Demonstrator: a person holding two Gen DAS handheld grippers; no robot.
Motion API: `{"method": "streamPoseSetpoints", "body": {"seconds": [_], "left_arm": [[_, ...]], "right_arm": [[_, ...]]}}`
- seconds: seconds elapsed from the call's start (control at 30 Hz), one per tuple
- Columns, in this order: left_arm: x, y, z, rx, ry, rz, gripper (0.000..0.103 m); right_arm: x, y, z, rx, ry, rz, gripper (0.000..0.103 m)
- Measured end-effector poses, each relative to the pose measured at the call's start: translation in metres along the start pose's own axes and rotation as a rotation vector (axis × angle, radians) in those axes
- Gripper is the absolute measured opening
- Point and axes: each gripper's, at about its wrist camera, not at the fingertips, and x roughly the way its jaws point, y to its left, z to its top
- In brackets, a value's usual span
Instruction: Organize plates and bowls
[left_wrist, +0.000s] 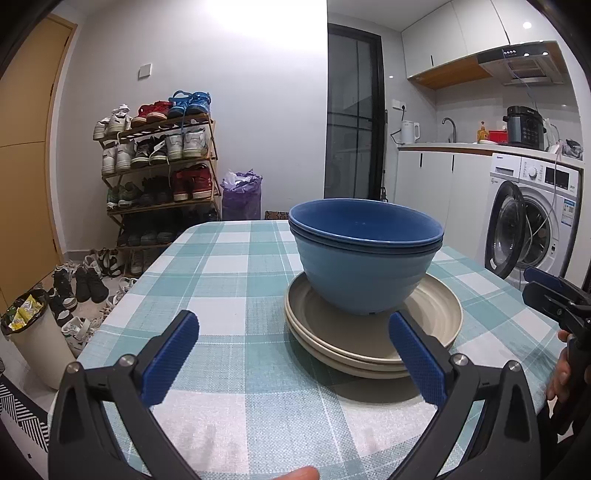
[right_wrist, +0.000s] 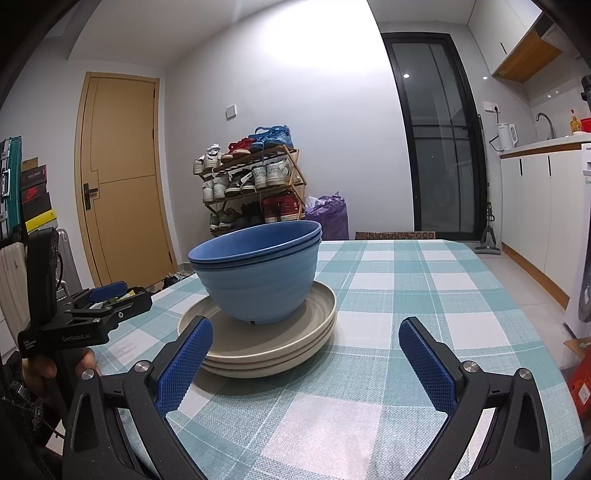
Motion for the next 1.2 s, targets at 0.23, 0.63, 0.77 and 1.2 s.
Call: {"method": "streamPoseSetpoints", "body": {"seconds": [0.23, 0.63, 0.77, 1.2], "left_arm": [[0.0018, 0.0002, -0.0013, -0.01, 0.0, -0.007, 0.103], [0.0016, 0.0009, -0.0014, -0.01, 0.001, -0.02, 0.103], [0.0011, 0.0005, -0.0012, -0.009, 0.001, -0.019, 0.103], [0.0006, -0.0004, -0.0011, -0.002, -0.001, -0.022, 0.103]], "right_arm": [[-0.0012, 0.0005, 0.0, 0.004, 0.002, 0.004, 0.102], [-0.0011, -0.0002, -0.0004, 0.007, 0.004, 0.005, 0.102], [-0.0011, -0.0003, -0.0004, 0.006, 0.004, 0.003, 0.102], [-0.0006, -0.0005, -0.0005, 0.007, 0.003, 0.004, 0.102]]}}
